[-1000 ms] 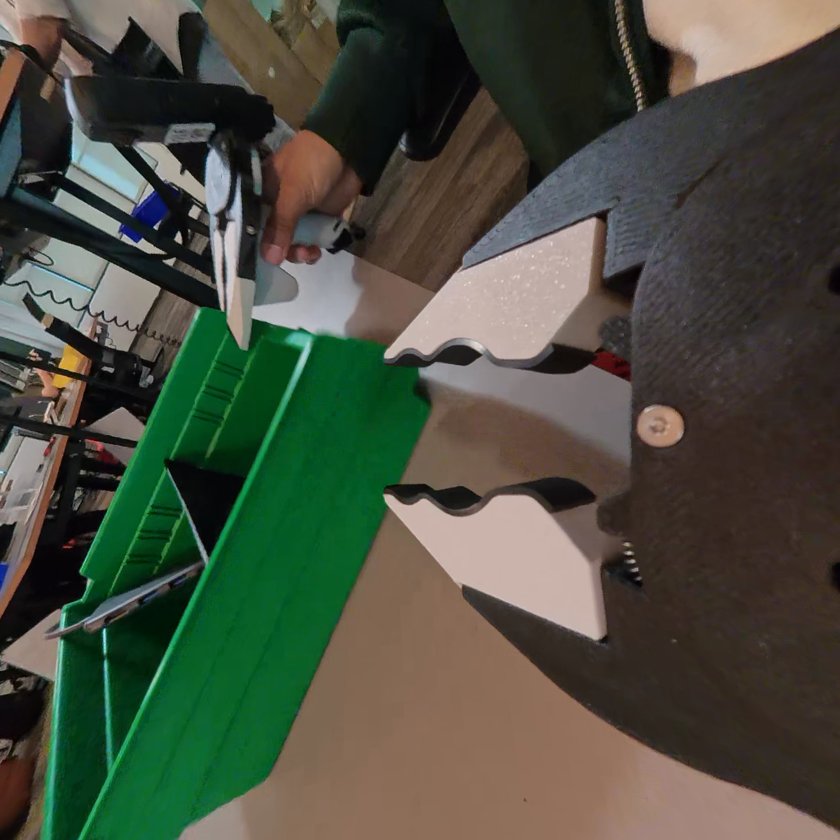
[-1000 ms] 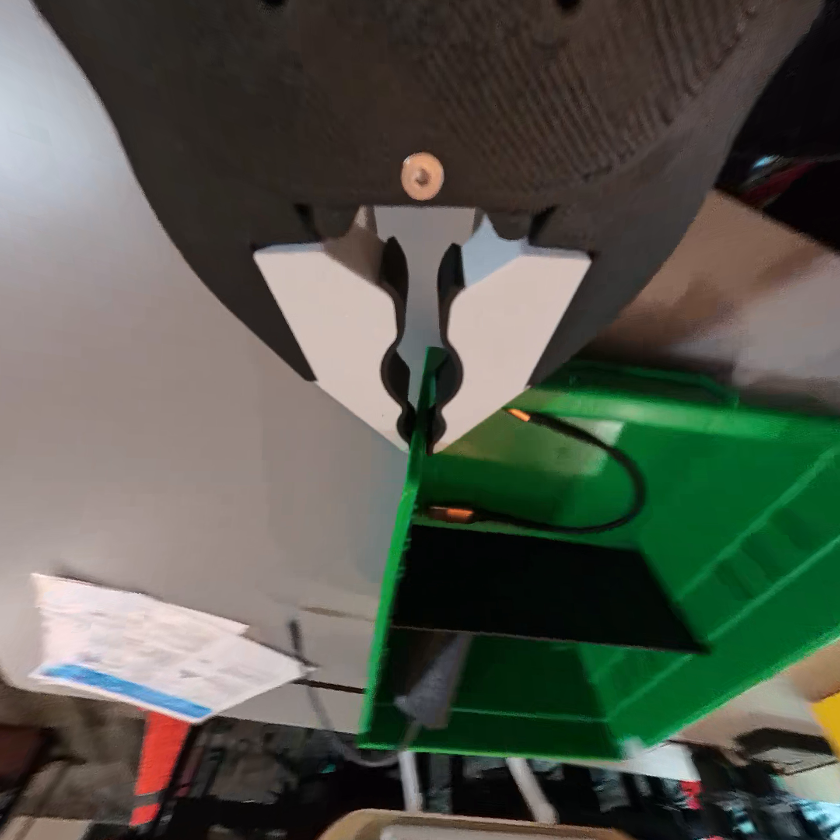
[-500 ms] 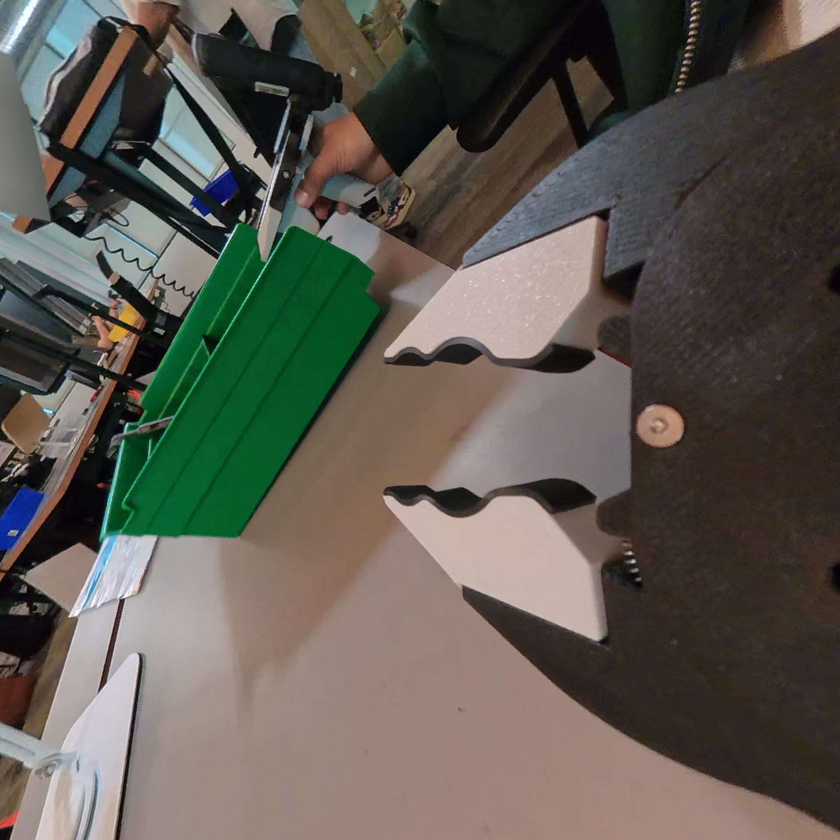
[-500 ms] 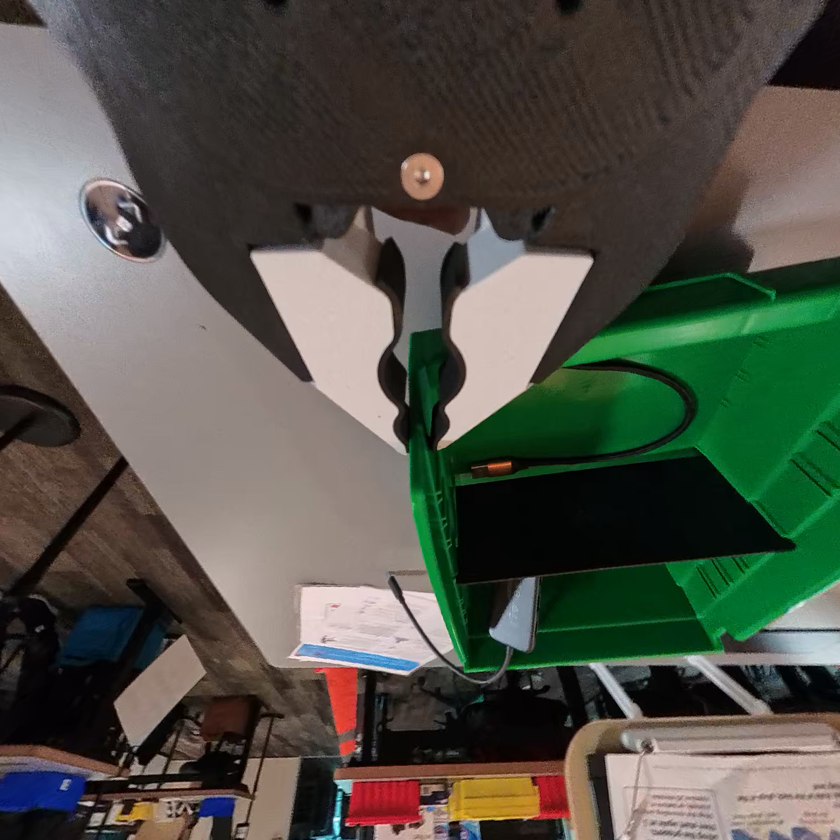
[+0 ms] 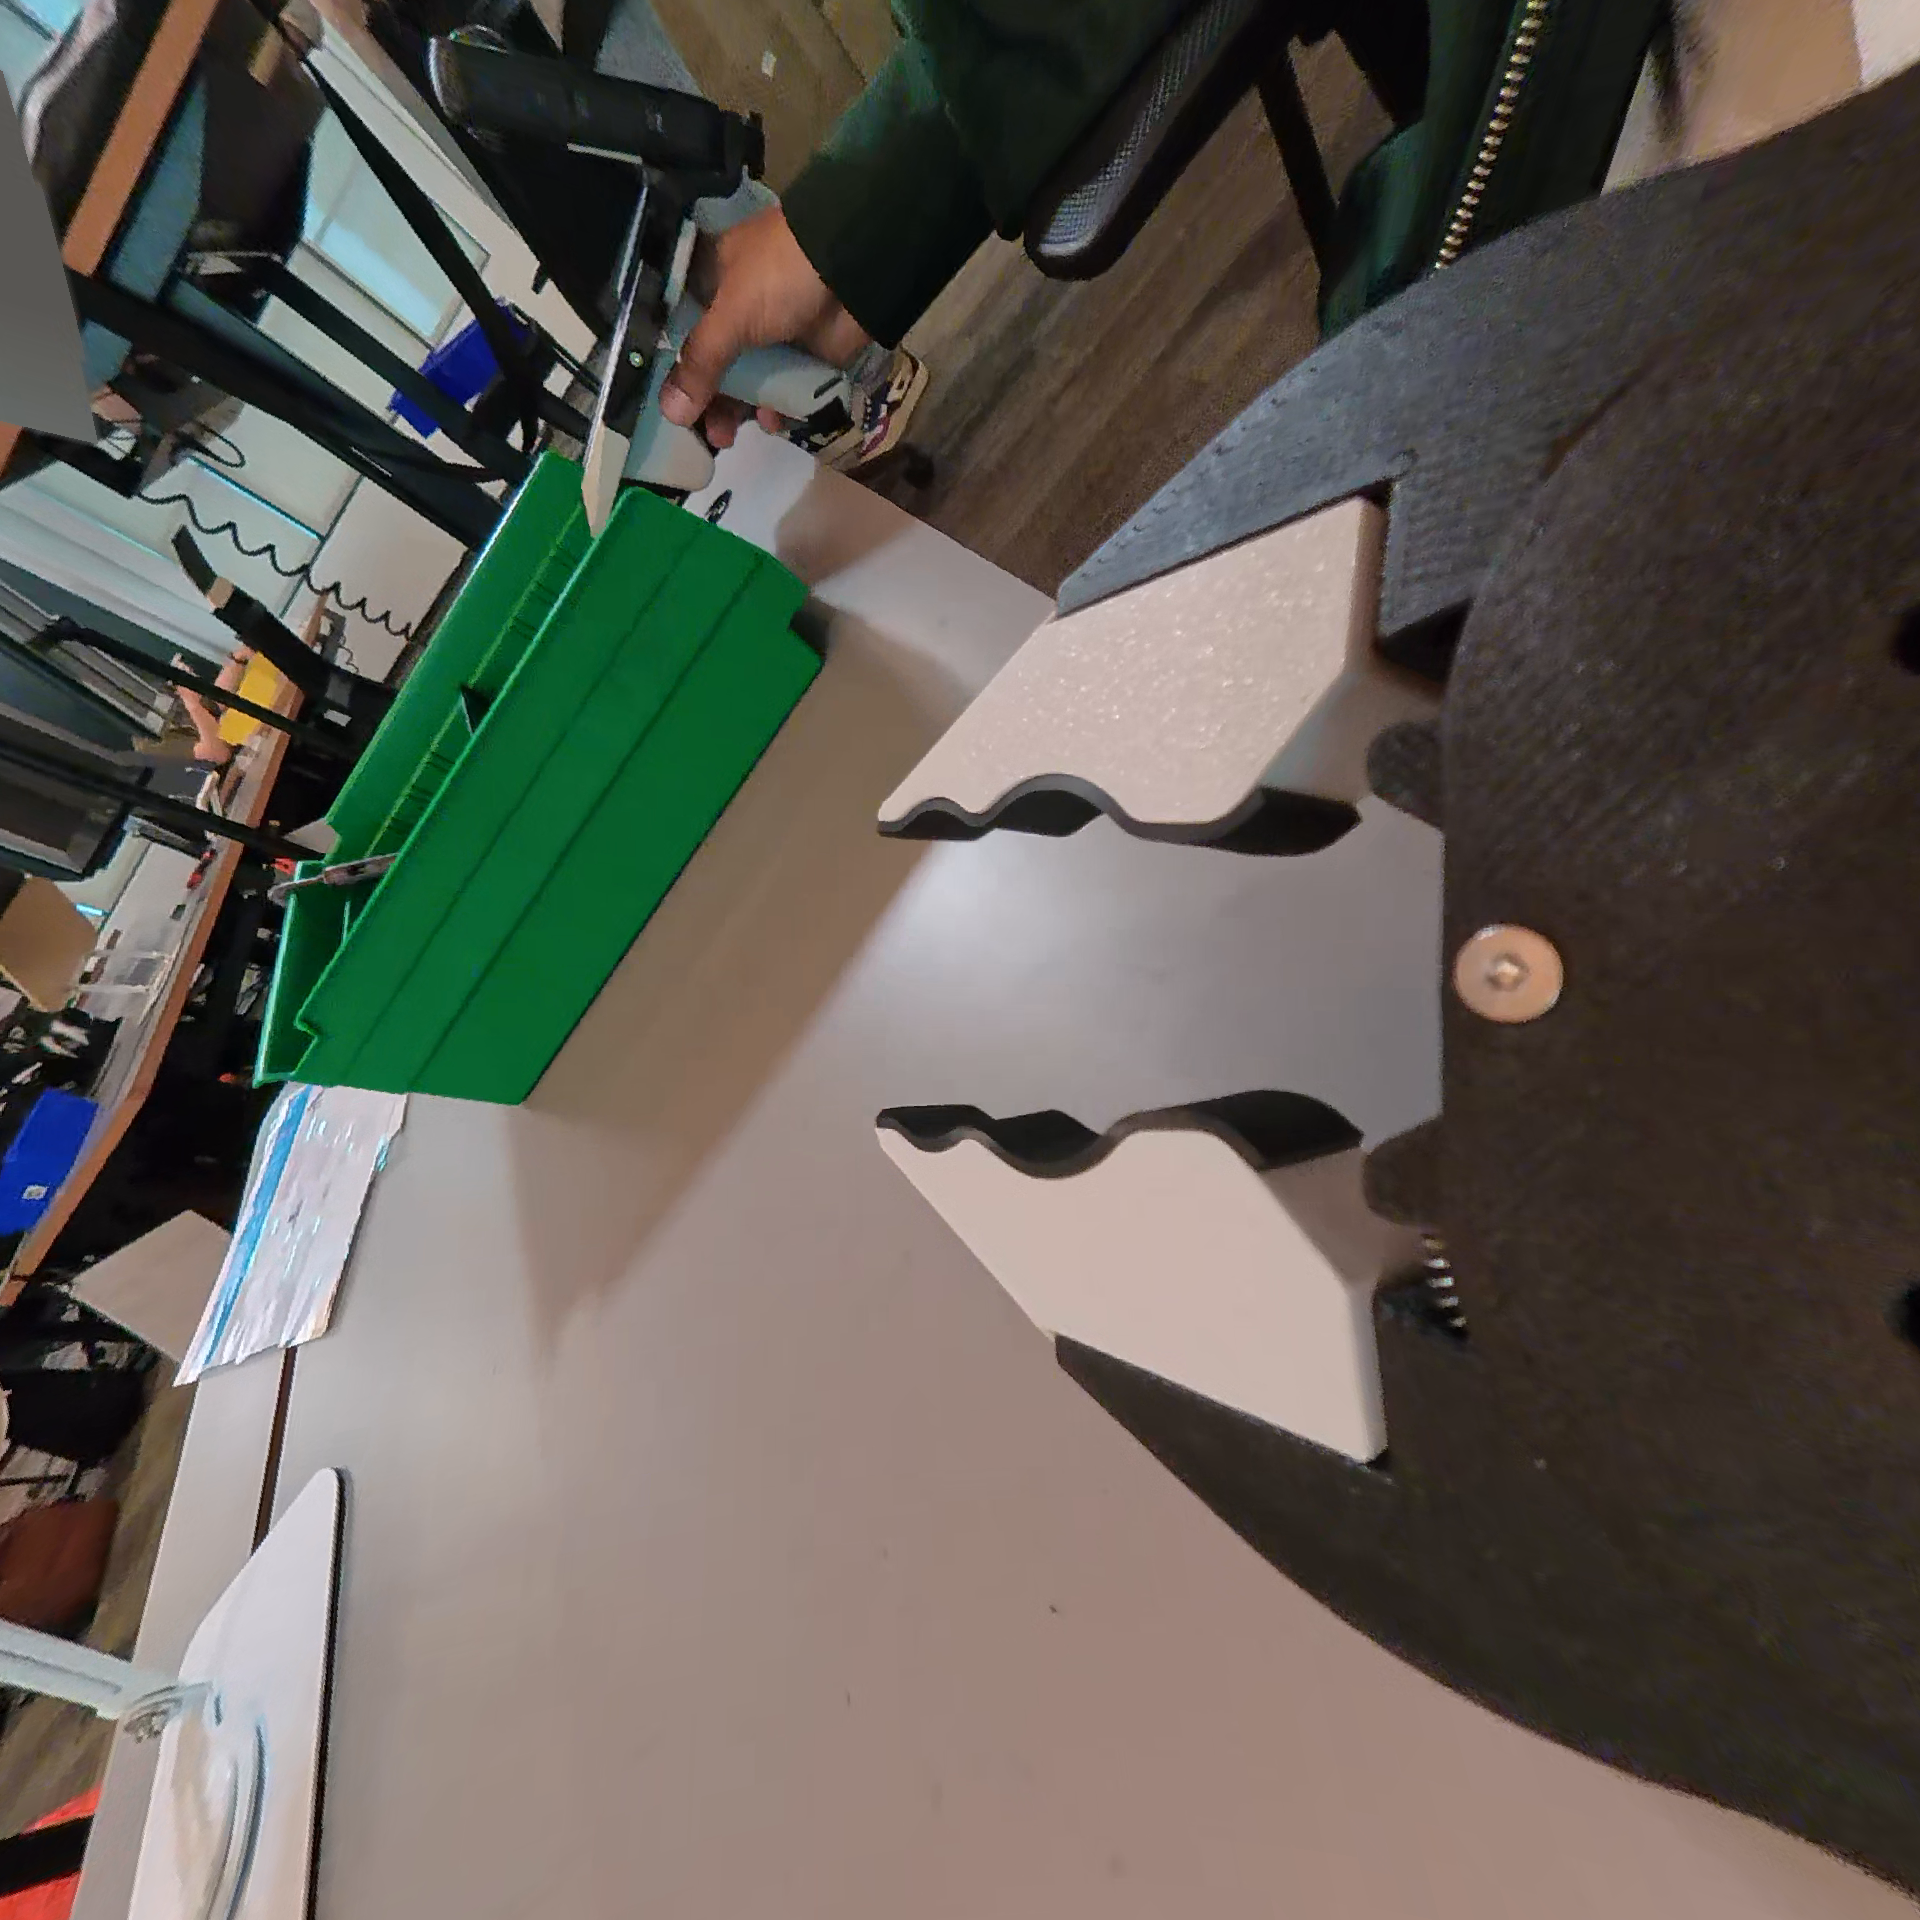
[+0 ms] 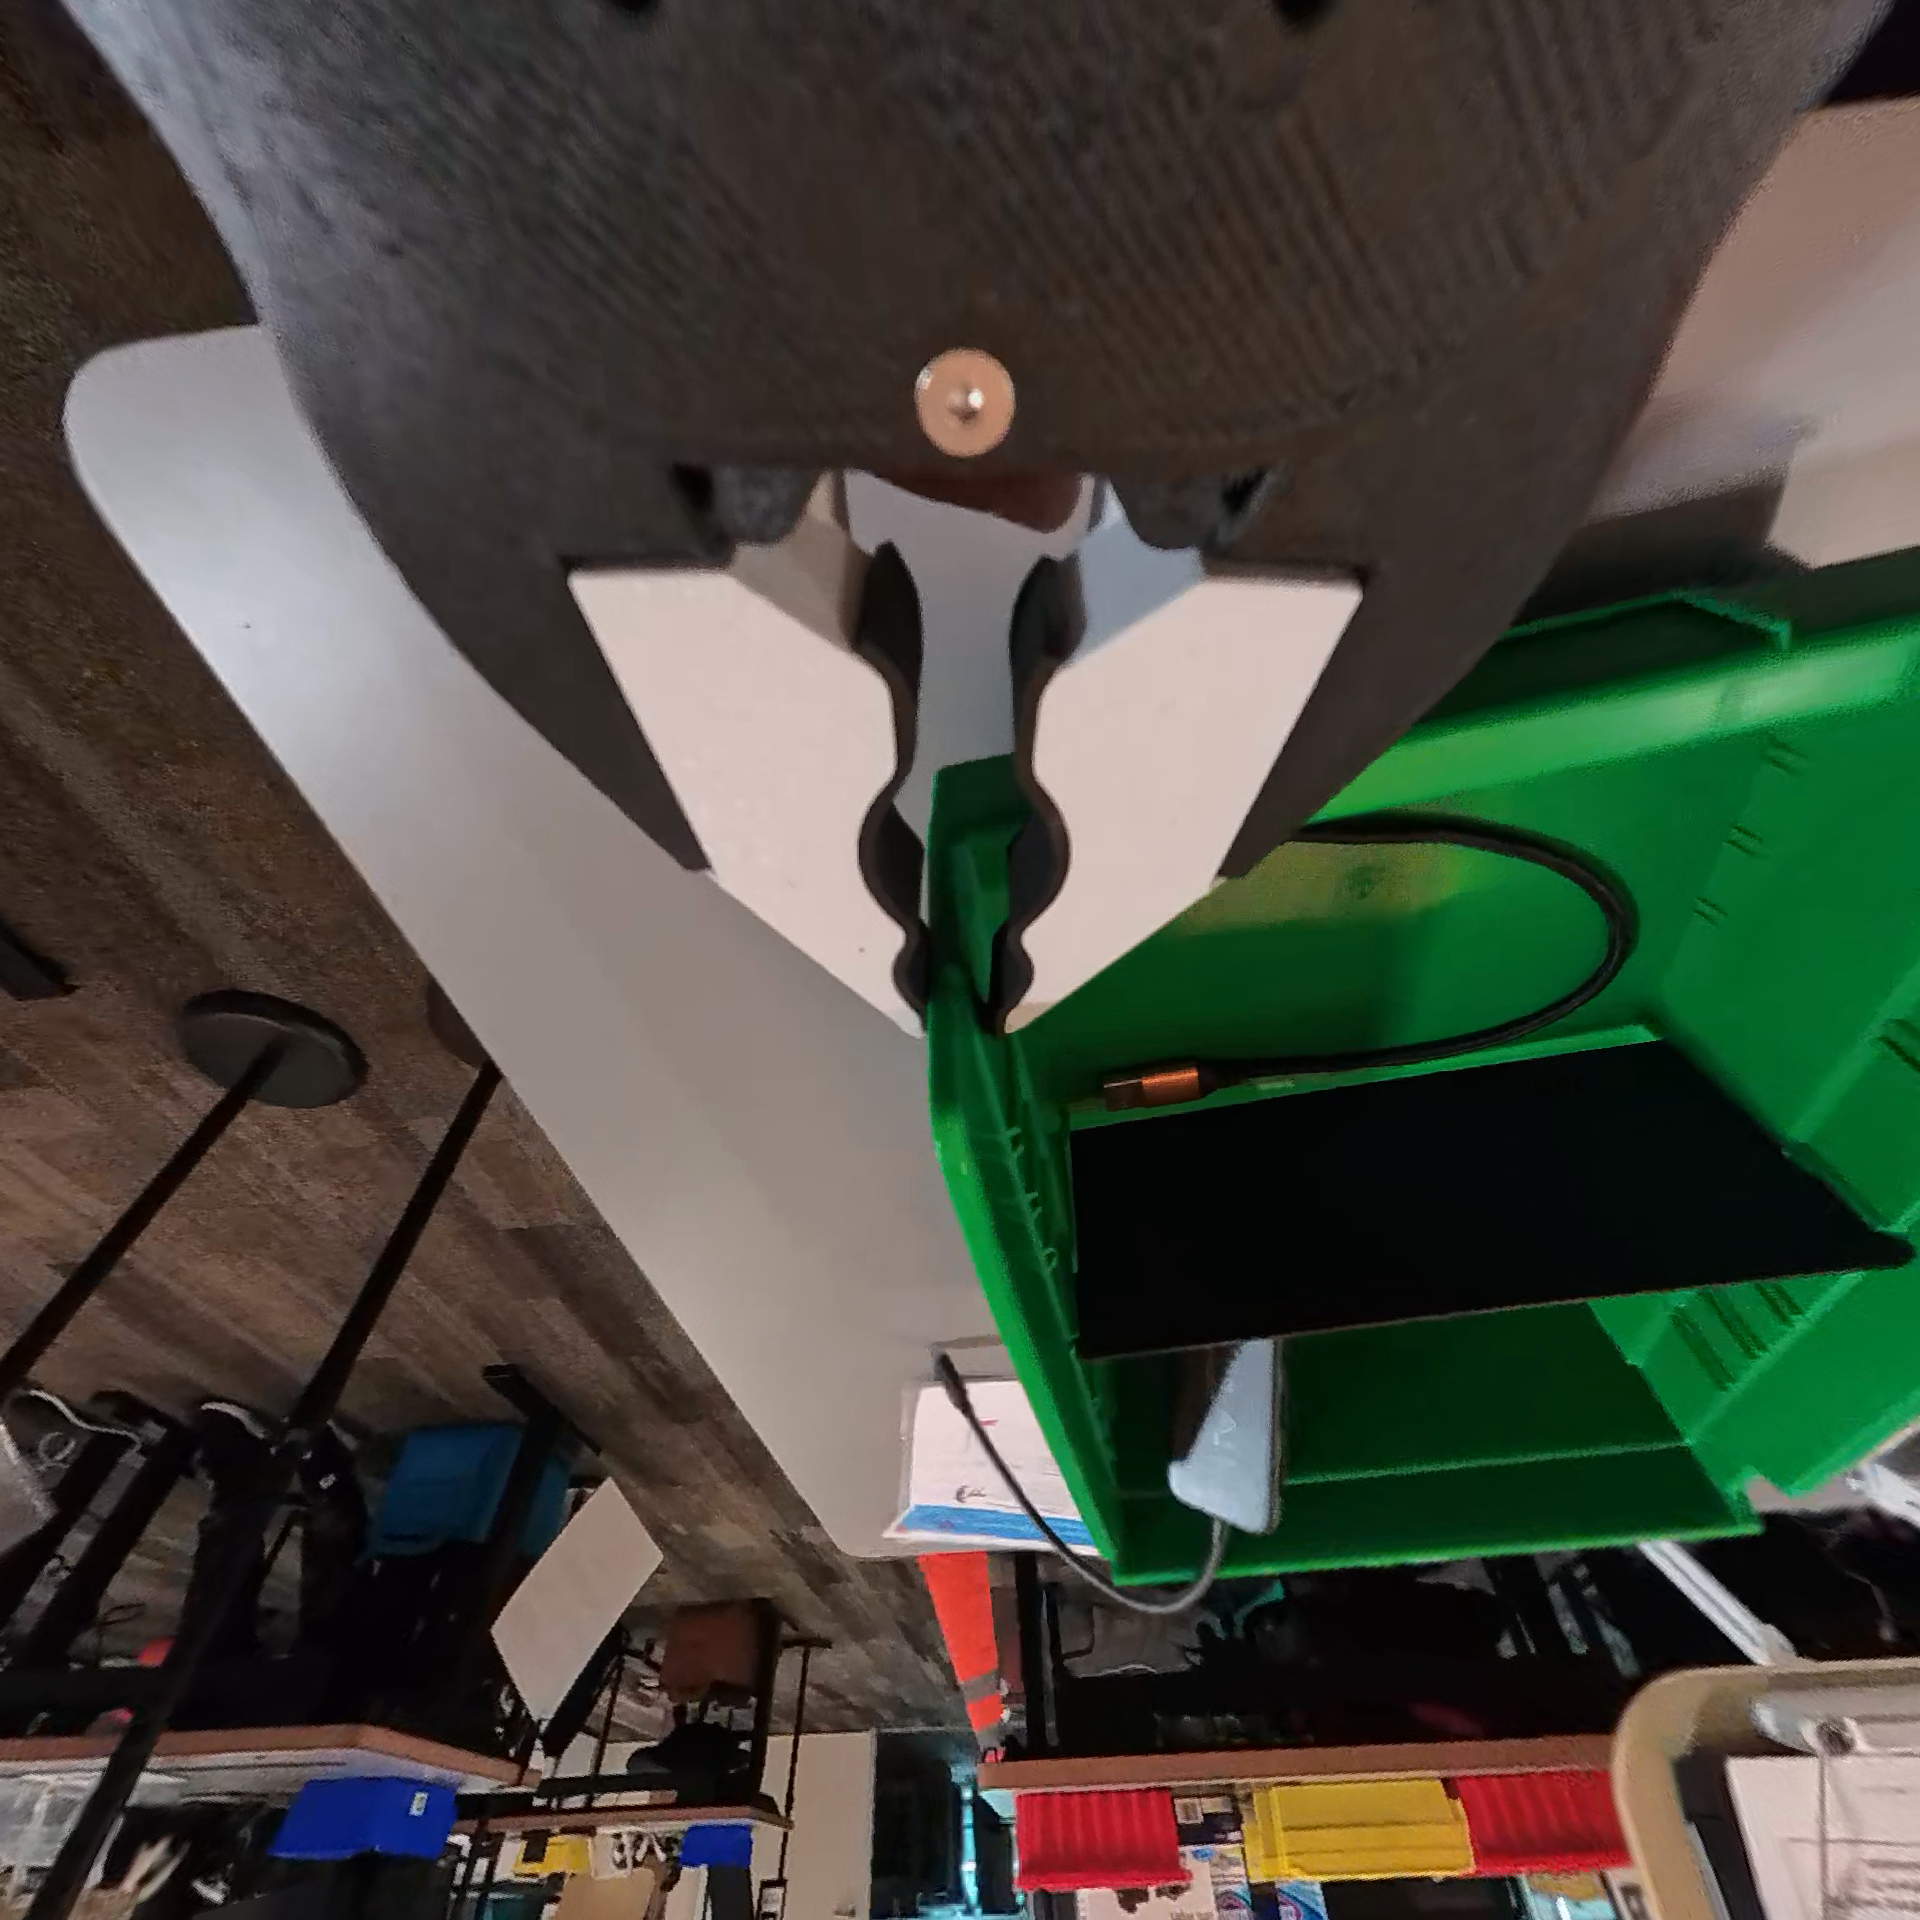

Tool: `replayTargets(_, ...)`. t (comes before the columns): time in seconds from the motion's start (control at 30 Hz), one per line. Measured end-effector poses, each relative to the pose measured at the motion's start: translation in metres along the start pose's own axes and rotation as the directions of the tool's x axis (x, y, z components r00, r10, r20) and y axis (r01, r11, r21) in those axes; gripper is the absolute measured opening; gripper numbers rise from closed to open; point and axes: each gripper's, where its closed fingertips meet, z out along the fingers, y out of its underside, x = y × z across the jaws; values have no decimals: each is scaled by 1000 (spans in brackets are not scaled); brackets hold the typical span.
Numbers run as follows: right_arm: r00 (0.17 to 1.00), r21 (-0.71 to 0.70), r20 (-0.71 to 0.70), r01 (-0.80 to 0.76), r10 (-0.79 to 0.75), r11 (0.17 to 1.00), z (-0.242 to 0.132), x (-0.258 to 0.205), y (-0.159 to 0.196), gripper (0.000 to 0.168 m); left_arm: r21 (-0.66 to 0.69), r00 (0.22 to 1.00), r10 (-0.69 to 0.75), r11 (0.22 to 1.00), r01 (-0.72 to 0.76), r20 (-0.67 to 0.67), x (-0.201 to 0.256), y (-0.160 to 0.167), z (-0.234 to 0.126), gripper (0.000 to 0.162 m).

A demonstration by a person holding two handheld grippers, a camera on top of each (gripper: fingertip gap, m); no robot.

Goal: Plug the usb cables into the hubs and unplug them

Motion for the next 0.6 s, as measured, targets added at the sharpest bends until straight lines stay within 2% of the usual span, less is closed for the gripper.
replayTargets(0.03,1000,7,4,-27,27,1000,1,3,0,8,-4,1000,-3,1000,3,-1,-1,1,0,50)
replayTargets(0.37,999,35,-40,-36,37,999,1,19,0,10,22,993,-114,993,114,-17,-10,-3,-5,50)
replayTargets(0.57,996,42,-15,-89,89,995,2,19,4,11,16,996,-93,995,93,-11,-8,-2,-5,50)
replayTargets(0.6,994,34,0,-109,109,993,4,19,7,17,12,996,-88,996,88,-11,-7,-1,-4,50)
